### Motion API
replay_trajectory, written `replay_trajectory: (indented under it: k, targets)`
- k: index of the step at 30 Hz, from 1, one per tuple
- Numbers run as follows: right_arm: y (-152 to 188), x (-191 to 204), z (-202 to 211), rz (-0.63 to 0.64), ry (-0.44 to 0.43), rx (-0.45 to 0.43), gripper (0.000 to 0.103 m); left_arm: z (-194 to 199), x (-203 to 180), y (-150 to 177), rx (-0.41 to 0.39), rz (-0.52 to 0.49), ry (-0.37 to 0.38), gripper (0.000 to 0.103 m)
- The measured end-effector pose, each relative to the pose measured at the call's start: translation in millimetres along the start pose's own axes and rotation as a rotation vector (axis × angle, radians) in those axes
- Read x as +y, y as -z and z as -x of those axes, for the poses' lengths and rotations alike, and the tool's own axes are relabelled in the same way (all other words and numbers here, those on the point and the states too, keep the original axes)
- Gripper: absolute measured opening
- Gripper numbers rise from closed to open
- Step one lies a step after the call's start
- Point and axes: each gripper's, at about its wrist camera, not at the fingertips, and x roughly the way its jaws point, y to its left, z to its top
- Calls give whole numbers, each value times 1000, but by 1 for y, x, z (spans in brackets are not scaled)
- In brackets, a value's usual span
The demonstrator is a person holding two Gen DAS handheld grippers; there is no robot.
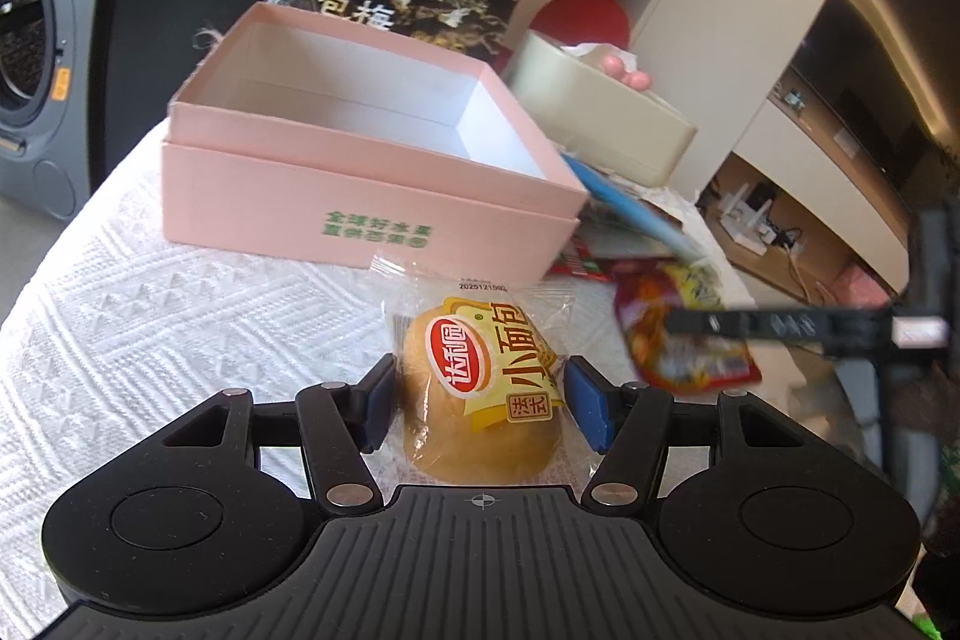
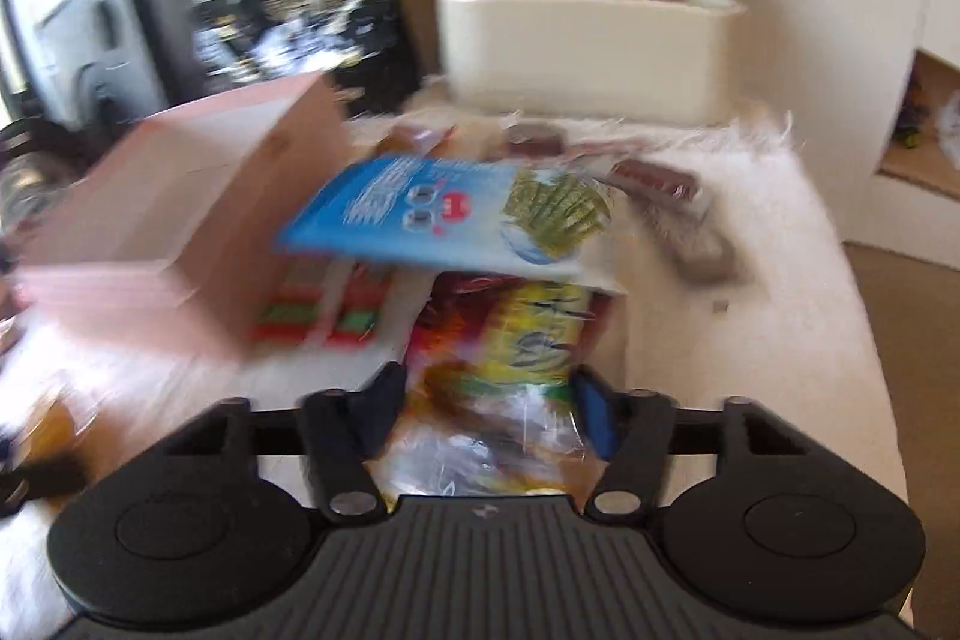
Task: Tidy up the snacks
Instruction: 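Grasp the red-and-yellow snack bag with the right tool while the left tool holds the bun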
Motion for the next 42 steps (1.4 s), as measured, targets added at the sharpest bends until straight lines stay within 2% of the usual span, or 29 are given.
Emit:
replay_trajectory:
  k: [4, 7, 9, 10, 11, 13, 15, 18, 21, 22, 25, 29, 31, 36, 39, 42]
  targets:
    - [23, -3, 24, 31, -109, 46, 43, 4, -12, 1, 7, -24, 5, 65]
    - [38, -4, 42, 94, -167, 52, 42, 9, -21, 2, 8, -42, 8, 65]
    - [47, -2, 55, 166, -136, 26, 50, 11, -25, 2, 9, -53, 2, 65]
    - [52, 1, 60, 202, -105, 10, 59, 11, -27, 2, 11, -57, -5, 65]
    - [55, 4, 66, 234, -82, -14, 72, 11, -28, 2, 14, -59, -15, 65]
    - [62, 7, 77, 251, -30, -82, 81, 11, -31, 3, 18, -64, -36, 65]
    - [63, 11, 81, 216, 10, -133, 82, 11, -34, 4, 20, -74, -56, 65]
    - [60, 8, 67, 19, -1, -102, 86, 11, -36, 6, 26, -85, -64, 65]
    - [55, 8, 51, -191, 56, -106, 86, 10, -36, 7, 33, -86, -71, 65]
    - [54, 12, 47, -216, 62, -112, 86, 10, -35, 7, 34, -85, -71, 65]
    - [47, 38, 35, -84, 71, -83, 86, 10, -31, 8, 32, -74, -67, 65]
    - [61, 64, 26, 103, 228, -93, 89, 10, -25, 10, 28, -54, -60, 65]
    - [68, 62, 25, 70, 275, -118, 96, 8, -21, 11, 32, -43, -58, 65]
    - [66, 40, 23, -75, 252, -75, 102, 7, -14, 14, 37, -19, -47, 65]
    - [63, 40, 20, -41, 241, -67, 103, 7, -11, 15, 41, -16, -47, 65]
    - [58, 42, 17, 54, 204, -62, 103, 9, -10, 16, 43, -12, -45, 65]
